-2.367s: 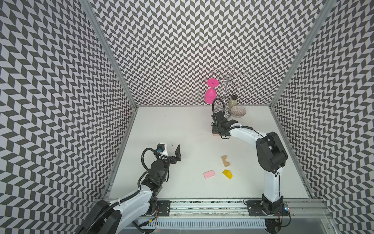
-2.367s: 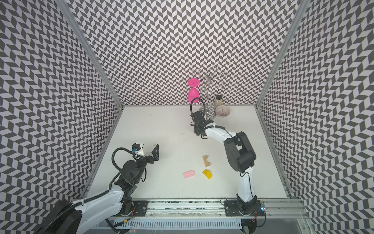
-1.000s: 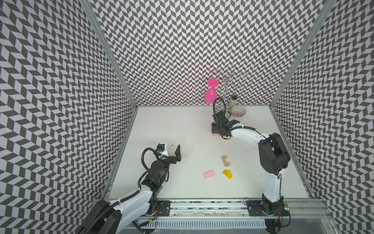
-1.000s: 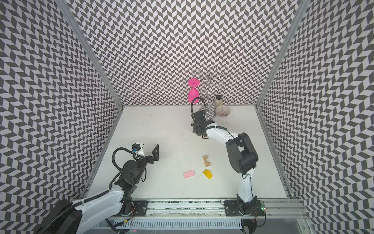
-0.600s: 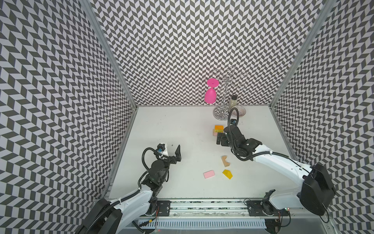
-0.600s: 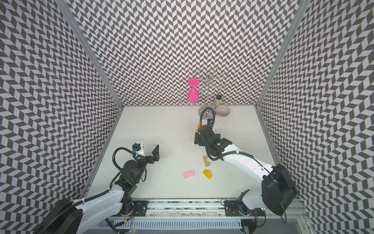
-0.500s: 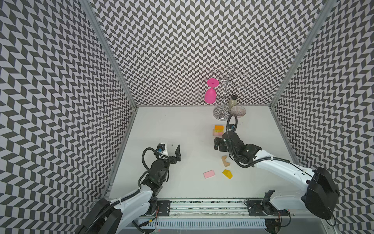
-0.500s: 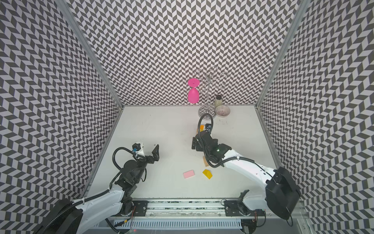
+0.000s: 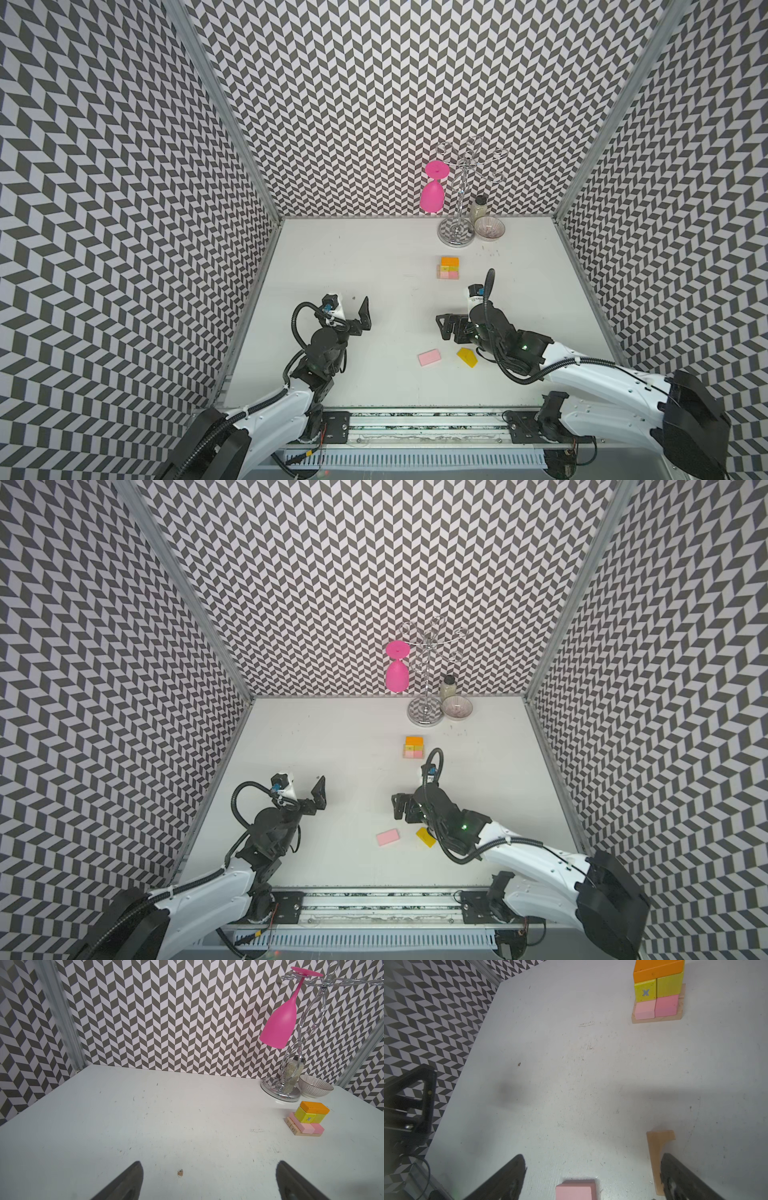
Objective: Build the wood block tower
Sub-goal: 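Move the right gripper down over the loose pink rectangular block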
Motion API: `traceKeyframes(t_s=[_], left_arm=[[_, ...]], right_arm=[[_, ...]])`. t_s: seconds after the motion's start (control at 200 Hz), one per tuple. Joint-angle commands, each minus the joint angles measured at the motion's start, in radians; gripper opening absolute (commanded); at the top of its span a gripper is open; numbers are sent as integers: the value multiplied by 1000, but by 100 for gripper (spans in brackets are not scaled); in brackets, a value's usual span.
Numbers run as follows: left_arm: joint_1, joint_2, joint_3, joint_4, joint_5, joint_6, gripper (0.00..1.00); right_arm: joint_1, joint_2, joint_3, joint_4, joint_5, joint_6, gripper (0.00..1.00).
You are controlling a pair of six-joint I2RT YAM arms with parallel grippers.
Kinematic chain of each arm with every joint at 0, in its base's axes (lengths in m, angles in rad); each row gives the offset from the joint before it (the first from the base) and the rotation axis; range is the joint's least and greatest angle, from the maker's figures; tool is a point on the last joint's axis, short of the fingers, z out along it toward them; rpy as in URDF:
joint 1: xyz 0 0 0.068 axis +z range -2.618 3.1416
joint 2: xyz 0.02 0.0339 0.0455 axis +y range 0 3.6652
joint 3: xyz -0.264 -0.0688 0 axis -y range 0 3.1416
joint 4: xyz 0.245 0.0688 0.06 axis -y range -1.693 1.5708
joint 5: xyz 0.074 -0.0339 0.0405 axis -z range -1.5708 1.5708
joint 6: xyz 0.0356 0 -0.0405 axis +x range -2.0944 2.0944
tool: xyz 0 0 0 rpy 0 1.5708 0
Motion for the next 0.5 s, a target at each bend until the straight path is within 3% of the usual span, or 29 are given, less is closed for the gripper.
traceKeyframes(t_s=[0.0,0.17,0.346,0.371,0.496], left_arm=[[-5,-21,22,-5,-22,-19,100],[-6,-11,25,-3,-27,-20,100],[-5,22,44,-7,-21,-16,100],[-5,22,43,-5,-21,-15,100],[-5,20,41,-5,-25,-17,100]], right_arm=[[59,42,17,-20,19,-12,98],[163,146,43,-43,0,0,93],[242,260,101,-73,-10,-27,94],[253,283,117,-83,-6,-27,100],[287,388,198,-156,27,-6,99]])
